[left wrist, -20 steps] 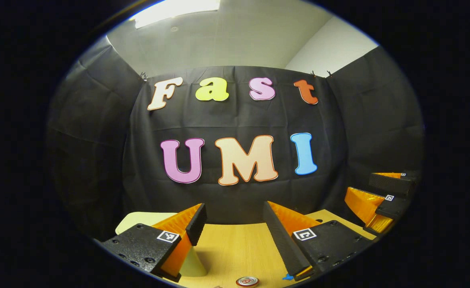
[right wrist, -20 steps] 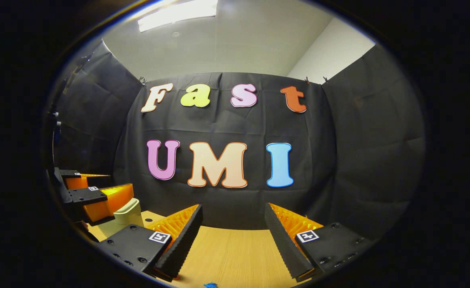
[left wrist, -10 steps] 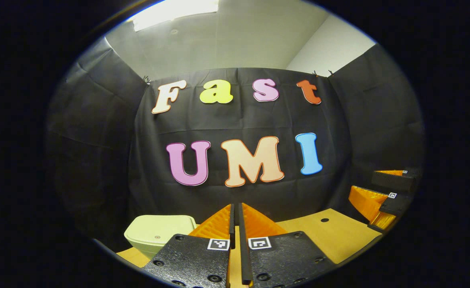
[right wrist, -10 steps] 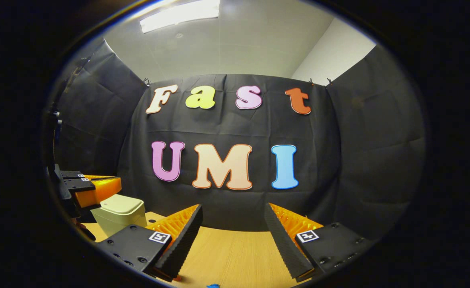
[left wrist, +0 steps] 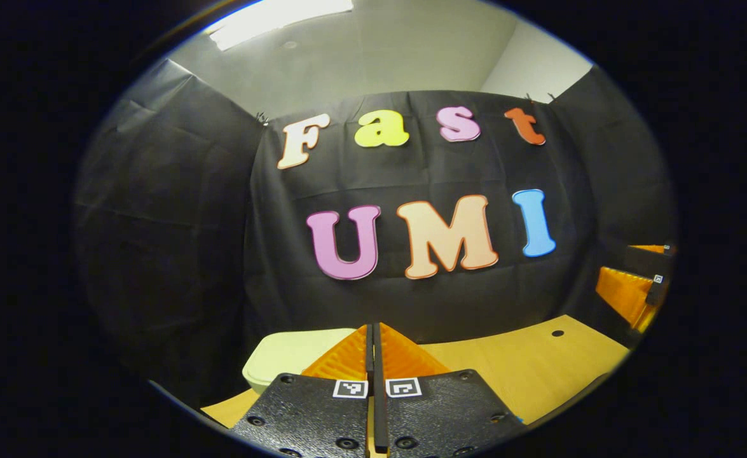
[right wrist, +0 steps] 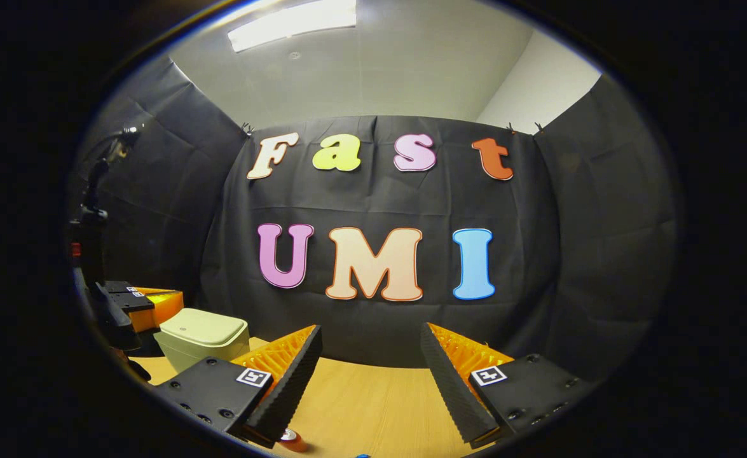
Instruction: Press the lid of the desktop garbage bin to open it, pick up the crumpled paper on the desktop and throw it into the bin, then pick up the pop can on the desktop and drop it into the bin, and finally close the garbage bin lid.
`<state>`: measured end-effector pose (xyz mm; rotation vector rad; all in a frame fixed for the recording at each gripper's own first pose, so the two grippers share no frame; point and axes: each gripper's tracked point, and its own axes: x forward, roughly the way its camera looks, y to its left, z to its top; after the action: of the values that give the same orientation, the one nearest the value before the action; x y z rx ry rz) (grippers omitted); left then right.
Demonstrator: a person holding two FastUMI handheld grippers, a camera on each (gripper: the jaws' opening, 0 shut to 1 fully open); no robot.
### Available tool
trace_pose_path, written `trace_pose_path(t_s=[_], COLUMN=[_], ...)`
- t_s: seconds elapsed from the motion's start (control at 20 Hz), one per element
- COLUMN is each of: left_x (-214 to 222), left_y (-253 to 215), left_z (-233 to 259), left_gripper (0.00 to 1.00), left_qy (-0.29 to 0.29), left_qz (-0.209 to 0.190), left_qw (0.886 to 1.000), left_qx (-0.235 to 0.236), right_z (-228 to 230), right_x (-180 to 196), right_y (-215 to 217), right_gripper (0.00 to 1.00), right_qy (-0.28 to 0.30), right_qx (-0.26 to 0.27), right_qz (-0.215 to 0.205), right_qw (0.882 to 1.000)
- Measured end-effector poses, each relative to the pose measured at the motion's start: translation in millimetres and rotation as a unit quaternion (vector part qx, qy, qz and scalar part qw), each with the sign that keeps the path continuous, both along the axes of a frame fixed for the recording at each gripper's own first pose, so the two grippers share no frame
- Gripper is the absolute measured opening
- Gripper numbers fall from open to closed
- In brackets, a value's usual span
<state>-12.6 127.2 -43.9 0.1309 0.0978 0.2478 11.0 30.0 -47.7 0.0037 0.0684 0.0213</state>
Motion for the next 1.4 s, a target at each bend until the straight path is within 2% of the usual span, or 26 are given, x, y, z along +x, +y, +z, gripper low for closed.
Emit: trace_pose_path(t_s=[0.35,0.65,0.8,0.85,0.9,1.05,1.3,1.4], left_x=[6,21,17,22,25,20,24,21], left_y=[65,85,88,88,88,87,82,69], left_z=[-35,-72,-94,-86,-91,-90,-69,-44], left_gripper=[0.0,0.0,0.0,0.0,0.0,0.0,0.0,0.0], left_qy=[0.036,0.07,0.098,0.075,0.09,0.069,0.041,0.014], left_qz=[0.045,0.05,0.054,0.051,0.054,0.044,0.045,0.031], left_qw=[0.998,0.996,0.994,0.996,0.994,0.994,0.997,0.999], left_qx=[-0.006,-0.01,-0.013,0.003,-0.005,-0.067,-0.038,-0.024], right_z=[-11,-30,-33,-32,-31,-42,-59,-71], right_x=[0,-4,-5,-6,-5,-4,-1,0], right_y=[16,23,26,24,20,17,14,10], right_gripper=[0.98,1.0,0.98,0.98,0.98,1.0,0.98,0.98], right_qy=[0.017,0.047,0.057,0.055,0.052,0.054,0.067,0.078], right_qx=[-0.015,-0.033,-0.03,-0.032,-0.039,-0.071,-0.054,-0.063], right_qz=[-0.003,-0.007,-0.002,-0.003,-0.007,-0.001,0.01,0.014], right_qw=[1.0,0.998,0.998,0.998,0.998,0.996,0.996,0.995])
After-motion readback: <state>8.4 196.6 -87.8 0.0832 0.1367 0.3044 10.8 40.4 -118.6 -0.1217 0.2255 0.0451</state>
